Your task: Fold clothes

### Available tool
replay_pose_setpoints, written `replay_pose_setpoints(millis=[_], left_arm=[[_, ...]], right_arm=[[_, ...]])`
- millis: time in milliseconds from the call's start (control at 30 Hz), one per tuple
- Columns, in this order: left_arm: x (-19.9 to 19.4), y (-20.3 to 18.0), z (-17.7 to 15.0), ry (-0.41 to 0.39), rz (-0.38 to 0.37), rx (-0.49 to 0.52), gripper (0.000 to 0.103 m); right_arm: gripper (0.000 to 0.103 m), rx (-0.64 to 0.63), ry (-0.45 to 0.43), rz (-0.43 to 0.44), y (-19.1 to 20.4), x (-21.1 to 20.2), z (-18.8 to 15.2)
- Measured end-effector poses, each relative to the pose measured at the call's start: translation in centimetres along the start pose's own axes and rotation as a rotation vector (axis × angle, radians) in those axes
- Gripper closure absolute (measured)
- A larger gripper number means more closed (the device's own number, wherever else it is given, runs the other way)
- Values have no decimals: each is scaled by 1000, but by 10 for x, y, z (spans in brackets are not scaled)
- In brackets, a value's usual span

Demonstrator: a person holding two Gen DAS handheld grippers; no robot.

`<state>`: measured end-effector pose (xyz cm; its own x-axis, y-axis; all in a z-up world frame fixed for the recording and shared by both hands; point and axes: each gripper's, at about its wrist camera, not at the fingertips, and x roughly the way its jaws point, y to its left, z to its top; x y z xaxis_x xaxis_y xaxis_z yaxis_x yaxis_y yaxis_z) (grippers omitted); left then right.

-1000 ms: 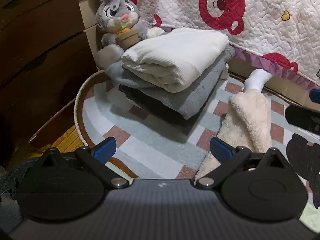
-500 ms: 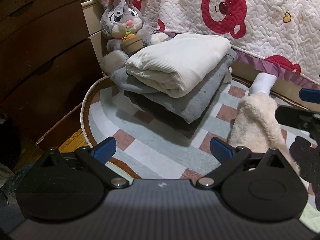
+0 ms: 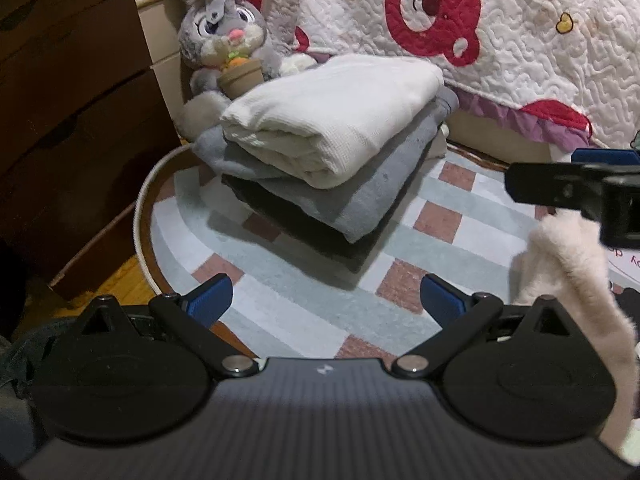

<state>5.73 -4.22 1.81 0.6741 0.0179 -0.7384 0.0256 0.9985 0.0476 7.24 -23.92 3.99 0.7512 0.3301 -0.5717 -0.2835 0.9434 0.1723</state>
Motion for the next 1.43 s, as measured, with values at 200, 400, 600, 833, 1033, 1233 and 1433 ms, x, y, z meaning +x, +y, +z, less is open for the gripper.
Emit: replay_pose_setpoints(millis=[200, 400, 600, 833, 1033, 1233, 1433], left_arm=[[4, 3, -3, 8, 0, -23, 1], [10, 6, -5, 28, -6, -46, 1], [12, 6, -7, 25, -4, -49, 1], [11, 4, -9, 26, -14, -36, 1], [9, -1, -9, 17, -26, -10, 1], [7, -6, -10, 10, -27, 8, 1], [9, -10, -16, 28, -44, 36, 1]], right_arm=[[12, 9, -18, -14, 7, -1, -9], [12, 0, -10, -24, 9, 1, -16], [12, -1, 3, -25, 8, 3, -21], [12, 1, 10, -22, 8, 1, -24], [12, 4, 19, -30, 9, 3, -25], [12, 12, 19, -33, 11, 1, -27], [12, 16, 13, -39, 11, 0, -27]])
